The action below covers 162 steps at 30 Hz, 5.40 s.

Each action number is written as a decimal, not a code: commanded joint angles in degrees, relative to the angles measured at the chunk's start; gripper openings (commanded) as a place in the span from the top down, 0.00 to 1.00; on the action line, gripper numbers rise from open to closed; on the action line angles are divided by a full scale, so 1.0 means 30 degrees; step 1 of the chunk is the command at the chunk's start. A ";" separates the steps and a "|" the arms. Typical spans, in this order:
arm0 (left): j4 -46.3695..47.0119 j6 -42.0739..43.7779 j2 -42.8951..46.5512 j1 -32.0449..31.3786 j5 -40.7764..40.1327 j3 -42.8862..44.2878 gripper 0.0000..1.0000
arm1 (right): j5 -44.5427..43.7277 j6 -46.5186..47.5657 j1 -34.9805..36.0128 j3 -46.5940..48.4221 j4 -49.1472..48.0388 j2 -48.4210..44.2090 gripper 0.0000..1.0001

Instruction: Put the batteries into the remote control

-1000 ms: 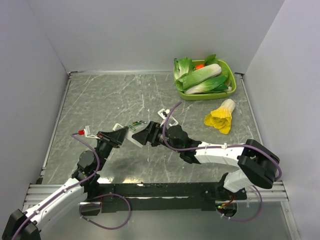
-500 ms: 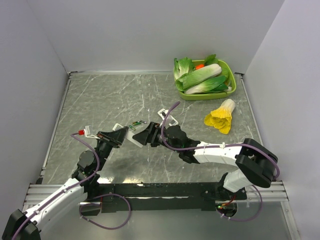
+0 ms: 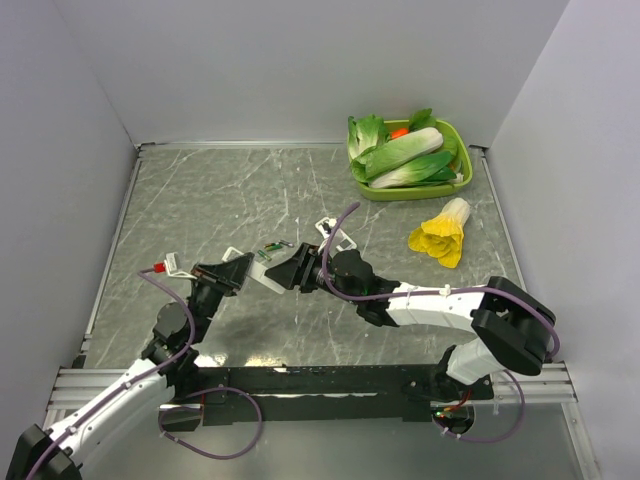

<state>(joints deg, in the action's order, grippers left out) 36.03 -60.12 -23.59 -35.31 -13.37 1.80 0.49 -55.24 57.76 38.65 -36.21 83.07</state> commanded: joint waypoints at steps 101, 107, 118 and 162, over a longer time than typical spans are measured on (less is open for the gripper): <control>-0.6793 -0.2521 0.2711 -0.0037 -0.2110 0.0332 0.98 | 0.3641 1.8024 0.0112 0.3375 1.1386 -0.6360 0.12; -0.8699 -0.1555 0.1306 -0.0037 -0.0996 0.2473 0.98 | 0.5166 2.7040 0.0991 0.2006 1.1518 -0.7764 0.00; -0.8232 -0.0499 -0.1392 -0.0037 0.2166 0.4611 0.98 | 0.6663 3.4730 0.2250 0.1089 1.0780 -0.7212 0.00; -0.6942 -0.0761 -0.3121 -0.0037 0.4602 0.5815 0.98 | 0.5403 3.6959 0.3512 0.2496 1.0660 -0.2816 0.06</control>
<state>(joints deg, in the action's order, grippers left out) 11.27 -61.19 -33.26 -35.33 -0.27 16.64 14.90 54.52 67.75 43.22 -6.83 73.38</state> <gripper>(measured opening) 0.275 0.947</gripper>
